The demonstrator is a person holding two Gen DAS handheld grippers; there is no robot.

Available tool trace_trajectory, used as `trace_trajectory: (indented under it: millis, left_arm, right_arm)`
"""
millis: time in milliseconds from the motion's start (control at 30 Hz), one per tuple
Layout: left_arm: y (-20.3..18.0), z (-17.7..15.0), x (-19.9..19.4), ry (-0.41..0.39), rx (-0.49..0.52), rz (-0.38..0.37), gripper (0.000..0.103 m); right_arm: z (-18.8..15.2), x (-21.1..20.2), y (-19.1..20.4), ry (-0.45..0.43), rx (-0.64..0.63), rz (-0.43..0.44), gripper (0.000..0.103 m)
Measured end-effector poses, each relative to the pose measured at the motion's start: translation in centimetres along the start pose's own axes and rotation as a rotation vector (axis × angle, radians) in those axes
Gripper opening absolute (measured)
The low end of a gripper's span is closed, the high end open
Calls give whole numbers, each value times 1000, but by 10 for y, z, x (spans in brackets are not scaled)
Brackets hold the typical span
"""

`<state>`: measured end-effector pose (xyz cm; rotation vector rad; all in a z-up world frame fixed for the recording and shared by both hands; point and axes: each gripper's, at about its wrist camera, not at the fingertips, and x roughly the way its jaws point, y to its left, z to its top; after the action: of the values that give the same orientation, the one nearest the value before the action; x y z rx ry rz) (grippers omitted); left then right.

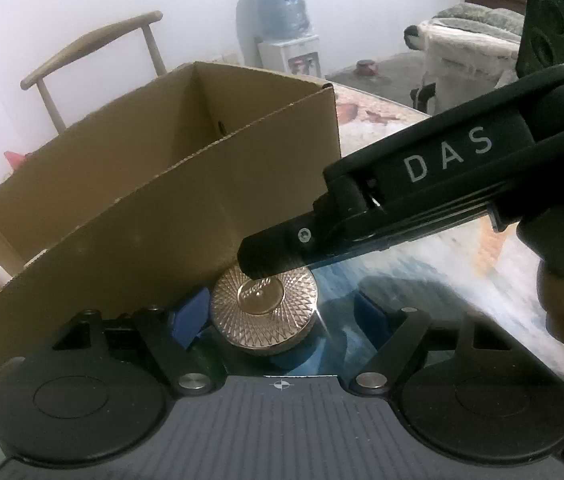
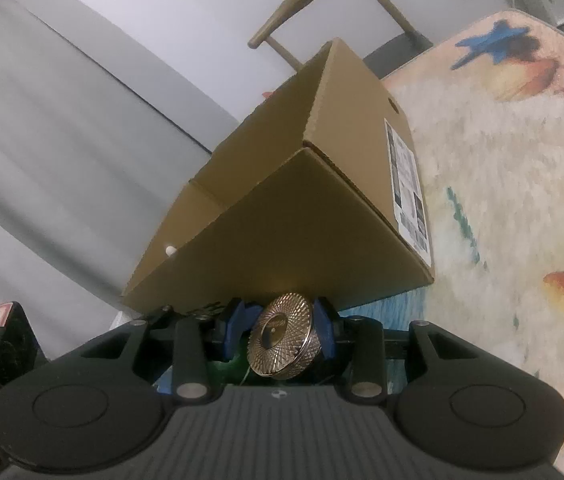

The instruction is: Organize rigid objects

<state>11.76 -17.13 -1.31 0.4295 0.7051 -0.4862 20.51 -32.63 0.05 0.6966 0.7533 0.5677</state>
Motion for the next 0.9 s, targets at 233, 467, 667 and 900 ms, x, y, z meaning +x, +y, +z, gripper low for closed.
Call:
trace_trajectory:
  millis: [233,467,667,900]
  left_arm:
    - [-5,-1,-6,-11,7,-41,79]
    - [-15,-6,-15,-21,20,-90,79]
    - [-23,-10,-22,-35,30,-133,79]
    - [-30,-15,-27,-57,38,-164,79]
  right_arm:
    - [-8,-11,-4,2,14,-14,41]
    - [-19,-28,-11,3,37,-32,41]
    - [-29,-44,-12,-2,45,-49,41]
    - [-38,-56,-9,-17,32,-75,42]
